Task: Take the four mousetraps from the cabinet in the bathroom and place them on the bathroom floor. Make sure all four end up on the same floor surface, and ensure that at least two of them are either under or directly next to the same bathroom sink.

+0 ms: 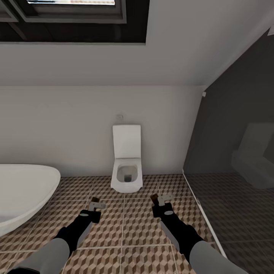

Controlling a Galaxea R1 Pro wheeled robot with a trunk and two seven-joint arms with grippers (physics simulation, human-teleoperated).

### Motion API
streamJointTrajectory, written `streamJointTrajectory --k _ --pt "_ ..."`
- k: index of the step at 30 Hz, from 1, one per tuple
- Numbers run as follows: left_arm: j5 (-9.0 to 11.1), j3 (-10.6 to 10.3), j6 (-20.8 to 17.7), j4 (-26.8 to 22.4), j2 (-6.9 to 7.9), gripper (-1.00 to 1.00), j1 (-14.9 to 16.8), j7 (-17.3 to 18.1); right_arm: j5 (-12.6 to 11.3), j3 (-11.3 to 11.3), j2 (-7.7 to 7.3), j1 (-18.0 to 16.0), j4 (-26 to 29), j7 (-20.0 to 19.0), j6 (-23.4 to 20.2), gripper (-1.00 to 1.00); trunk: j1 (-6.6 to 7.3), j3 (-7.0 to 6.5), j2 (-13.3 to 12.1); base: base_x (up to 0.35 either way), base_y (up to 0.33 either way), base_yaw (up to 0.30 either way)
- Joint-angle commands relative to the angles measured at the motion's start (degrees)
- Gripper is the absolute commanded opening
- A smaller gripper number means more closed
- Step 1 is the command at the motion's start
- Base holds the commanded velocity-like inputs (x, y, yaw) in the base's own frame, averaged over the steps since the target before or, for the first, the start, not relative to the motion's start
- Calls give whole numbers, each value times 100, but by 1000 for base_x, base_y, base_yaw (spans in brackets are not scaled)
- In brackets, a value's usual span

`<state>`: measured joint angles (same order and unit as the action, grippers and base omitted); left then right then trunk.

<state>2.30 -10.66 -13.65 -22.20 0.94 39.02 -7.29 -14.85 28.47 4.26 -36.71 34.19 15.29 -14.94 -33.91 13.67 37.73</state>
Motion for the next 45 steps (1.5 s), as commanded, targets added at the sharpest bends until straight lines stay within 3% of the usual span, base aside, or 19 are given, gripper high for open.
streamJointTrajectory --k 1,45 --pt "-1 1 1 -1 -2 -100 0 0 2 0 2 -1 0 0 0 -100 -22 28 43 0 0 0" --pt "-1 -6 2 5 -32 -100 0 4 -1 9 5 3 0 -17 0 -100 -989 1215 1807 0 0 0"
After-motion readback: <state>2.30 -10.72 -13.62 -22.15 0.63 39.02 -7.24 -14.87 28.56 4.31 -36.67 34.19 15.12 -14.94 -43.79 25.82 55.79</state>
